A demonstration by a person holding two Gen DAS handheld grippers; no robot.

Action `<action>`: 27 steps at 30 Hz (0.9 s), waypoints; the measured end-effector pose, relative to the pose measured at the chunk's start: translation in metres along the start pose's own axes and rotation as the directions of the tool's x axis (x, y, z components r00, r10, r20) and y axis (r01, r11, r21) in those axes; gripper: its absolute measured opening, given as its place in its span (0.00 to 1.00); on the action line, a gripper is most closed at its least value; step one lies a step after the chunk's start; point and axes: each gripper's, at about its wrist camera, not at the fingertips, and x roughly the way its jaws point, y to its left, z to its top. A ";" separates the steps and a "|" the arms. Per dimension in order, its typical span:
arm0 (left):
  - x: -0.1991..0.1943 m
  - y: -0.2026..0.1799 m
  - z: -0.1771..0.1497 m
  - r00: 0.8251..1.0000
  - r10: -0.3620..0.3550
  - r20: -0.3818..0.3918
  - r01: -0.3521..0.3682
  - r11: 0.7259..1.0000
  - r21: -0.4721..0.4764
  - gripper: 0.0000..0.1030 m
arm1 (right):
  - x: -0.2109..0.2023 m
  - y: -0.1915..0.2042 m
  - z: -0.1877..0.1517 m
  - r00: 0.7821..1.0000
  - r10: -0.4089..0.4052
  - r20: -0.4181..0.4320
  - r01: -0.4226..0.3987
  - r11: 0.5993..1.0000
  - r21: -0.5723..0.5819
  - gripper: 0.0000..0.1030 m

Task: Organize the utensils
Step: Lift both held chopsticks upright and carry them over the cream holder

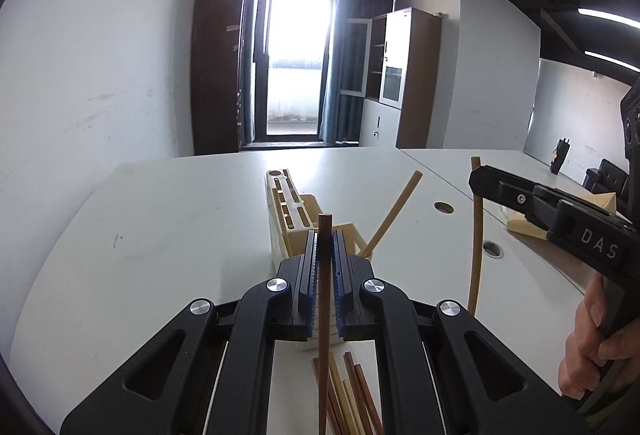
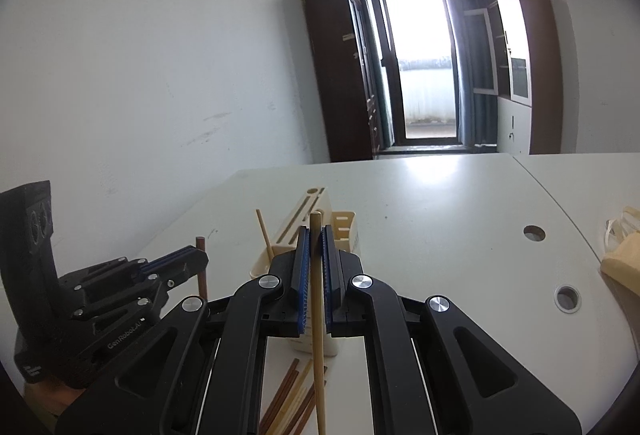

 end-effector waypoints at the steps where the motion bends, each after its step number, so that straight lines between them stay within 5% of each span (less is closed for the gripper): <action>1: 0.001 0.000 0.002 1.000 0.001 0.007 -0.001 1.000 0.004 0.06 | 0.001 0.001 0.002 1.000 0.006 0.005 -0.006 1.000 -0.004 0.07; 14: -0.009 -0.004 0.024 0.992 0.025 0.124 -0.027 1.000 0.013 0.06 | 0.003 0.007 0.022 0.990 0.035 0.133 -0.029 0.998 -0.052 0.07; 22: -0.031 -0.014 0.040 0.958 0.064 0.278 -0.072 0.997 0.019 0.06 | 0.008 0.002 0.029 0.968 0.085 0.237 -0.075 0.996 -0.053 0.07; 27: -0.042 -0.014 0.048 0.928 0.053 0.369 -0.053 0.999 -0.009 0.06 | -0.001 -0.002 0.032 0.923 0.149 0.355 -0.135 0.989 -0.063 0.07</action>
